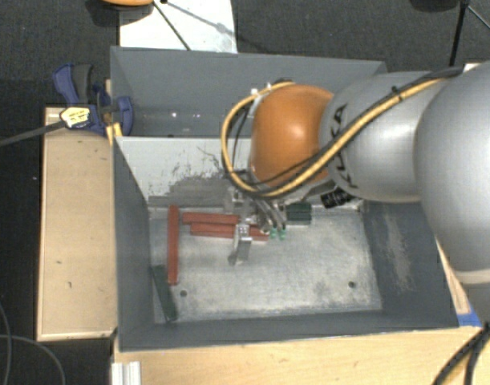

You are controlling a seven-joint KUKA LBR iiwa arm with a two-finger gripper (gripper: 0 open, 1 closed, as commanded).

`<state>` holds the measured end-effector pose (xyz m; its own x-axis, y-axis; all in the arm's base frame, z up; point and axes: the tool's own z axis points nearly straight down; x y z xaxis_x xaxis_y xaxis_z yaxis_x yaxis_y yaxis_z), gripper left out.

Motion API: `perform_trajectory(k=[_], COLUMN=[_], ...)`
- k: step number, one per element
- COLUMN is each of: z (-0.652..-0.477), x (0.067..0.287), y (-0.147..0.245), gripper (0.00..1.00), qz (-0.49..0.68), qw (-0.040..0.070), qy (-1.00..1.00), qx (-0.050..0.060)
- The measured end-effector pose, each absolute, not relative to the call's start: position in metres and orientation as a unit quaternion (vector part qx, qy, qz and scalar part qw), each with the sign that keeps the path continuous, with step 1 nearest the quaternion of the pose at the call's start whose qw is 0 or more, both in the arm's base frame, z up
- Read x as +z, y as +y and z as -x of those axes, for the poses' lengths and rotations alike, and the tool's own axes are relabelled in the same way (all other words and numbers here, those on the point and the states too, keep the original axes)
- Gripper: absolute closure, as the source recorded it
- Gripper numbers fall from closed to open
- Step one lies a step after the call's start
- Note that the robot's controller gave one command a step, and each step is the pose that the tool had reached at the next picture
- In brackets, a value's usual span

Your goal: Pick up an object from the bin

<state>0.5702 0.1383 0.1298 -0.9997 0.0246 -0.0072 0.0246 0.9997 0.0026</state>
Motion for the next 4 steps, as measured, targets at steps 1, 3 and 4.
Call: perform_trajectory(k=[1, 3, 4], z=[-0.592, -0.574, -0.560], x=[0.079, 0.072, 0.110], y=[0.151, 0.113, 0.106], gripper=[0.00, 1.00, 1.00], qz=[-0.059, -0.056, -0.058], qw=[0.001, 0.003, -0.004], qy=[0.998, 0.998, 0.998], qx=[0.001, 0.001, 0.000])
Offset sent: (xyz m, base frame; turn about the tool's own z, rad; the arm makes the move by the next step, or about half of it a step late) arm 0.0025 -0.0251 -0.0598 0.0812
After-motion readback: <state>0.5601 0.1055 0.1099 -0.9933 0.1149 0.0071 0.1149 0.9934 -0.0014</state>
